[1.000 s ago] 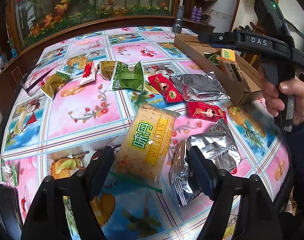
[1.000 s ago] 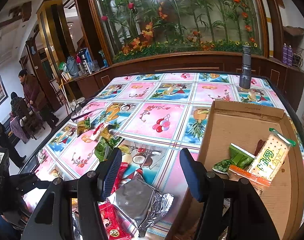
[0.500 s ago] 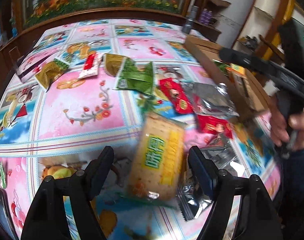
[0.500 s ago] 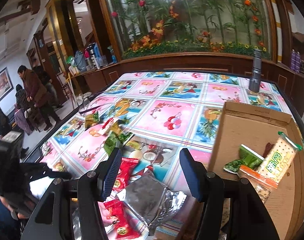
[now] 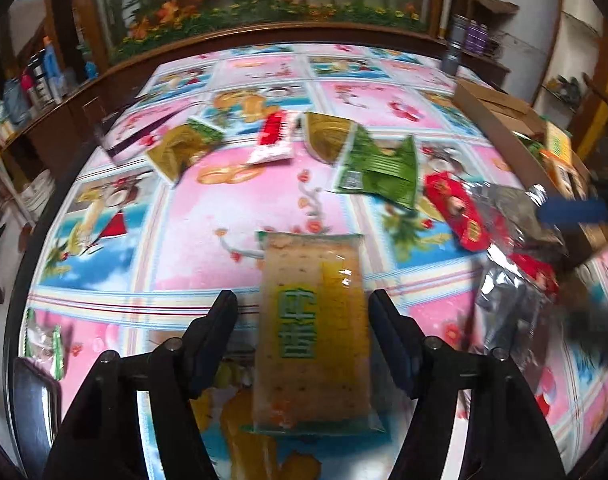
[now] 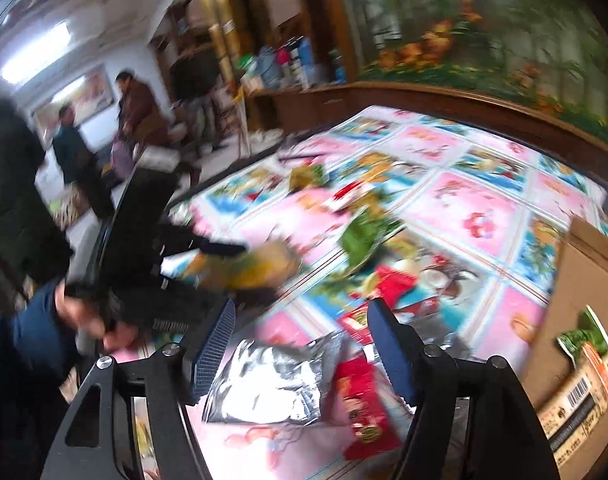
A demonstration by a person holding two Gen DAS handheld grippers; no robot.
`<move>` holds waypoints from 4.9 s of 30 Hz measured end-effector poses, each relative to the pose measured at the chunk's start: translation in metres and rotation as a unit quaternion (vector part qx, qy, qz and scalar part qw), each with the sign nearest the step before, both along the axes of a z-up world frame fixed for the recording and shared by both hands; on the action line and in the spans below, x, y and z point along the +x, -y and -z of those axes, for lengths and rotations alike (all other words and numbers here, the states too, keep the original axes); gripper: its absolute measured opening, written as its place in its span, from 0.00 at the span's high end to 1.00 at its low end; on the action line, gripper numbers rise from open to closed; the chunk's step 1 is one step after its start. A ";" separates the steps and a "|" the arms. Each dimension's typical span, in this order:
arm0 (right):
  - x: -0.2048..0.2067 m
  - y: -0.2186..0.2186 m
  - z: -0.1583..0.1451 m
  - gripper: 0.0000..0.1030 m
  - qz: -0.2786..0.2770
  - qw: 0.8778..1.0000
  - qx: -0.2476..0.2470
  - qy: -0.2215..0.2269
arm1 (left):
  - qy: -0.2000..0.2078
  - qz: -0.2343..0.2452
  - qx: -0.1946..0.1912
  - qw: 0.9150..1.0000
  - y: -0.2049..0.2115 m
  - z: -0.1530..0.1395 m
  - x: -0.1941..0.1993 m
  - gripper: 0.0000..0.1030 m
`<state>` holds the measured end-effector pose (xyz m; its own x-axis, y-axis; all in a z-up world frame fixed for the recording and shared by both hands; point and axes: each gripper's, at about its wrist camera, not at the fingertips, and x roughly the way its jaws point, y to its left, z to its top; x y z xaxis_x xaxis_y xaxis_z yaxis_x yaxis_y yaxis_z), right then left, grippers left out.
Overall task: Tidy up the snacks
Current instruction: 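Reach the right tool toward a silver foil packet, then close the right tool on the silver foil packet and lift it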
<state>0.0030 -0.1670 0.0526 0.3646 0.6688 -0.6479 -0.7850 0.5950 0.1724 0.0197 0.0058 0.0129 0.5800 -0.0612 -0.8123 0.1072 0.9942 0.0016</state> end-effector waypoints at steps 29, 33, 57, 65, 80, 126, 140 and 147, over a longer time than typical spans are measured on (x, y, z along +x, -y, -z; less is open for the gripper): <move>-0.011 -0.025 0.030 0.43 -0.001 0.996 -0.090 0.002 | 0.020 -0.046 -0.005 0.999 -0.011 -0.002 0.008 0.56; 0.000 -0.016 0.027 0.73 0.025 0.997 -0.078 -0.007 | 0.018 -0.050 -0.024 0.998 -0.017 -0.004 0.008 0.56; -0.029 -0.004 0.017 0.25 -0.120 0.987 -0.063 -0.084 | 0.020 -0.056 -0.019 0.998 -0.018 -0.003 0.007 0.56; -0.020 -0.011 0.039 0.25 -0.089 0.986 -0.120 -0.074 | 0.020 -0.055 -0.017 0.998 -0.018 -0.003 0.007 0.56; -0.010 -0.070 0.044 0.22 0.062 0.990 -0.127 -0.007 | 0.021 -0.055 -0.012 0.998 -0.018 -0.003 0.008 0.56; 0.081 0.043 -0.012 0.36 0.230 0.965 0.095 -0.082 | 0.067 -0.084 -0.047 0.993 -0.027 -0.020 0.004 0.56; 0.052 -0.059 0.029 0.29 0.135 0.983 -0.121 0.024 | 0.065 -0.092 -0.051 0.992 -0.031 -0.019 0.003 0.56; 0.034 -0.070 0.026 0.29 0.130 0.975 -0.158 0.084 | 0.063 -0.098 -0.053 0.992 -0.032 -0.019 0.004 0.56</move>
